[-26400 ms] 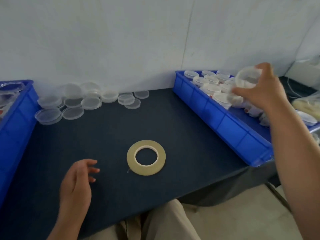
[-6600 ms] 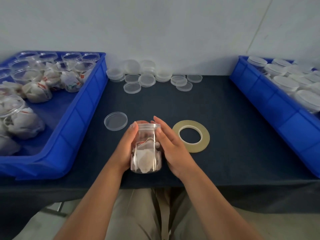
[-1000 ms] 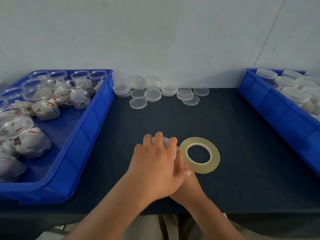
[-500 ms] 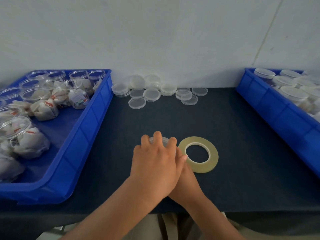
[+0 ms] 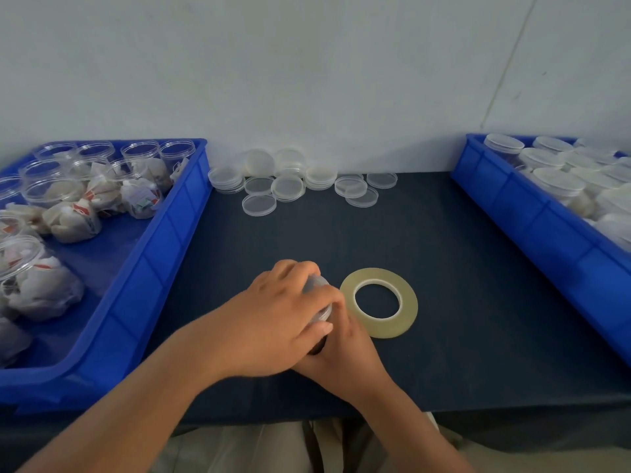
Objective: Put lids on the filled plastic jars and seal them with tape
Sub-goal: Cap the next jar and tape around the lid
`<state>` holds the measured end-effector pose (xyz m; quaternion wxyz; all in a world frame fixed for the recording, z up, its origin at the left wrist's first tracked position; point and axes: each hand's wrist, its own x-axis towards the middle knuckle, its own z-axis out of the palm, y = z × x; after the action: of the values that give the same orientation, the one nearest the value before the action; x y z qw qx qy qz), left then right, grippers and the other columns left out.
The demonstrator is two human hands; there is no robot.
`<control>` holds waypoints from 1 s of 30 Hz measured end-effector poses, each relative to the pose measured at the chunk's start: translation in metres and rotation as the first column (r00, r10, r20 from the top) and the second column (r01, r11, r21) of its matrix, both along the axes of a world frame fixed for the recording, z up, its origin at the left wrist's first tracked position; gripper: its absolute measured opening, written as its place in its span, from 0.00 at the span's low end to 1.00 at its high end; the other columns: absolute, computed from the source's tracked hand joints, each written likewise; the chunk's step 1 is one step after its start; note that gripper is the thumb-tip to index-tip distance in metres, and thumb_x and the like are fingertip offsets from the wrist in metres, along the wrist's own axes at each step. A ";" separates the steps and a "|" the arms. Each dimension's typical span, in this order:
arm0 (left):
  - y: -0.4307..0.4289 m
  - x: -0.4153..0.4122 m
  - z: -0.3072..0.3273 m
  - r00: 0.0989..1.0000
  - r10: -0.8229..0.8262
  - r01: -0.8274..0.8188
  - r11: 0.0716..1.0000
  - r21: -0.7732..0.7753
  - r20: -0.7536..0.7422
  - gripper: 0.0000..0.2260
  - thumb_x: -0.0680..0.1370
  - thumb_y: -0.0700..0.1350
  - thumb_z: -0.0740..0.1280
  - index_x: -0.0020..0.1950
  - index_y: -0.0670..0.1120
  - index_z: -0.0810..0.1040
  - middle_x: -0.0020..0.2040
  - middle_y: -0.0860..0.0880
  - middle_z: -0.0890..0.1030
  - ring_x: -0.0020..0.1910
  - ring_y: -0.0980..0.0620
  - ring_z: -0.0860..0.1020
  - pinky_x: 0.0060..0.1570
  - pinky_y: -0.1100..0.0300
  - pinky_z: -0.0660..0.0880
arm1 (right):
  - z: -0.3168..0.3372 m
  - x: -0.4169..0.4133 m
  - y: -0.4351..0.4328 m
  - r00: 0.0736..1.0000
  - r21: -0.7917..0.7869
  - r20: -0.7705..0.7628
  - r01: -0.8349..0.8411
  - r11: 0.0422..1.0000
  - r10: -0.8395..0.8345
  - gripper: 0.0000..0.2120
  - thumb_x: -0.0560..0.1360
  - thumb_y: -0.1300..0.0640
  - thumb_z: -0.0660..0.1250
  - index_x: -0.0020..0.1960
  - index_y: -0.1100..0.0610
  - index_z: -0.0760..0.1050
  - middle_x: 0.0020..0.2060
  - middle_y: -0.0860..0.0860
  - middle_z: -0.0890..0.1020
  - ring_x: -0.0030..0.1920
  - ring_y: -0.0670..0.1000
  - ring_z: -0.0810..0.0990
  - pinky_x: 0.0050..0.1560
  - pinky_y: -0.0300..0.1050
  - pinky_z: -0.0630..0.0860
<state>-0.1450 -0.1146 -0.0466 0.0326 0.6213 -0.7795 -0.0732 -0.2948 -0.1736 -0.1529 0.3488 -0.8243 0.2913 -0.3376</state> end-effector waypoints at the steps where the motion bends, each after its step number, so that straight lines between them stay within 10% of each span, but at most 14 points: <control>1: -0.002 0.003 0.000 0.999 -0.031 0.031 1.000 0.006 -0.027 0.13 0.82 0.65 0.56 0.66 0.68 0.65 0.72 0.60 0.58 0.71 0.58 0.55 0.61 0.57 0.61 | 0.000 0.001 -0.001 1.000 0.004 -0.003 -0.008 1.000 0.008 0.31 0.72 0.42 0.77 0.69 0.40 0.65 0.60 0.32 0.75 0.60 0.38 0.79 0.53 0.29 0.76; 6: -0.006 0.006 -0.009 0.964 -0.167 0.121 0.969 -0.216 -0.206 0.14 0.82 0.65 0.61 0.49 0.61 0.82 0.66 0.60 0.74 0.68 0.61 0.69 0.69 0.59 0.65 | 0.002 0.000 -0.005 0.995 0.036 0.044 -0.089 0.995 0.087 0.36 0.72 0.41 0.79 0.73 0.44 0.65 0.62 0.38 0.77 0.61 0.44 0.81 0.54 0.41 0.82; 8: -0.007 0.010 -0.007 0.940 -0.187 0.125 0.967 -0.222 -0.287 0.11 0.83 0.61 0.64 0.58 0.61 0.84 0.66 0.61 0.77 0.70 0.62 0.71 0.79 0.54 0.59 | 0.003 -0.001 -0.005 0.991 0.043 0.084 -0.104 0.994 0.100 0.38 0.71 0.39 0.80 0.74 0.45 0.66 0.63 0.39 0.78 0.63 0.46 0.81 0.56 0.44 0.82; 11: -0.006 0.011 -0.002 0.980 -0.041 0.016 0.991 -0.132 -0.196 0.29 0.80 0.71 0.58 0.80 0.67 0.61 0.79 0.65 0.63 0.80 0.66 0.54 0.80 0.59 0.48 | 0.001 0.000 -0.006 0.990 0.047 0.123 -0.080 0.996 0.073 0.39 0.70 0.41 0.82 0.74 0.46 0.67 0.64 0.40 0.78 0.63 0.47 0.81 0.57 0.46 0.81; 14: 0.005 0.000 -0.004 0.973 0.228 -0.230 0.973 -0.037 -0.042 0.34 0.77 0.74 0.50 0.81 0.67 0.47 0.81 0.60 0.50 0.80 0.56 0.51 0.74 0.52 0.64 | -0.001 0.000 -0.002 0.995 0.026 0.100 -0.020 0.999 0.018 0.40 0.71 0.40 0.80 0.77 0.44 0.64 0.66 0.35 0.75 0.64 0.42 0.79 0.58 0.38 0.79; 19: 0.006 -0.034 -0.012 0.969 0.235 -0.247 0.946 -0.210 -0.081 0.18 0.78 0.72 0.56 0.60 0.62 0.67 0.64 0.59 0.68 0.65 0.56 0.68 0.64 0.57 0.69 | 0.000 0.000 0.000 0.994 -0.054 -0.110 -0.003 0.999 -0.003 0.15 0.75 0.36 0.65 0.58 0.37 0.66 0.50 0.31 0.75 0.51 0.37 0.78 0.45 0.33 0.74; 23: -0.001 -0.016 -0.009 0.972 -0.008 -0.058 0.960 -0.273 -0.234 0.18 0.76 0.72 0.63 0.42 0.59 0.78 0.50 0.63 0.79 0.56 0.61 0.77 0.60 0.60 0.73 | 0.002 -0.004 -0.003 0.993 0.105 -0.018 -0.117 0.988 0.120 0.22 0.69 0.41 0.76 0.59 0.41 0.71 0.53 0.33 0.79 0.54 0.38 0.82 0.48 0.37 0.80; 26: 0.003 0.006 -0.006 0.938 -0.094 0.007 0.967 -0.254 -0.333 0.19 0.76 0.69 0.66 0.64 0.64 0.79 0.65 0.72 0.76 0.73 0.72 0.66 0.74 0.70 0.61 | 0.001 -0.004 -0.003 0.983 0.113 0.083 -0.174 0.978 0.165 0.33 0.68 0.45 0.83 0.67 0.45 0.72 0.57 0.39 0.83 0.57 0.45 0.84 0.52 0.46 0.83; 30: 0.017 0.021 -0.003 0.933 0.149 -0.237 0.940 -0.246 -0.328 0.36 0.70 0.77 0.65 0.76 0.67 0.67 0.68 0.72 0.64 0.68 0.70 0.64 0.60 0.69 0.67 | 0.003 -0.002 -0.002 0.994 0.090 0.095 -0.066 0.994 0.058 0.38 0.65 0.38 0.84 0.69 0.36 0.68 0.60 0.37 0.81 0.58 0.43 0.83 0.52 0.38 0.81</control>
<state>-0.1244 -0.0975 -0.0501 0.2474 0.6657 -0.7021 -0.0528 -0.2973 -0.1751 -0.1501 0.4102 -0.7993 0.2646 -0.3504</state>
